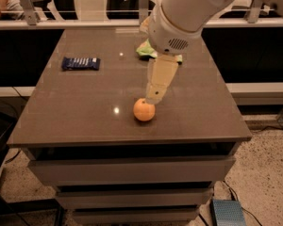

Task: Pick rxbar blueberry

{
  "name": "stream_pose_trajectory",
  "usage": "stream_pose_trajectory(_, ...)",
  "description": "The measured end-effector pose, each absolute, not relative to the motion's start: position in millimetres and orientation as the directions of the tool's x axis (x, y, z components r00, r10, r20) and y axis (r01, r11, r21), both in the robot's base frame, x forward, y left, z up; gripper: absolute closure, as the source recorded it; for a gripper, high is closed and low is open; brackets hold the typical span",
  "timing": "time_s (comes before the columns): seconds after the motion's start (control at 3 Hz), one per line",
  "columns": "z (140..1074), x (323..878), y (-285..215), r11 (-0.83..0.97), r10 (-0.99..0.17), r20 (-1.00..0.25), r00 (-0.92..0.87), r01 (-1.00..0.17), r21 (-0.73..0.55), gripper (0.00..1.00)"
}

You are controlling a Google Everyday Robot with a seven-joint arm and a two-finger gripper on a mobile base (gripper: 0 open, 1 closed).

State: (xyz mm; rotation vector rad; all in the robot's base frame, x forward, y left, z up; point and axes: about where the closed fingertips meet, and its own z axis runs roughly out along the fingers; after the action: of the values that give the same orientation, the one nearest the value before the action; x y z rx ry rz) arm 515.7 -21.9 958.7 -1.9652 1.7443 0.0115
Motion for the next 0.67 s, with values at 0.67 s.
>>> stream_pose_trajectory(0.67, 945.8, 532.0, 46.7, -0.091, -0.879, -0.414, 0.236, -0.936, -0.340, 0.00)
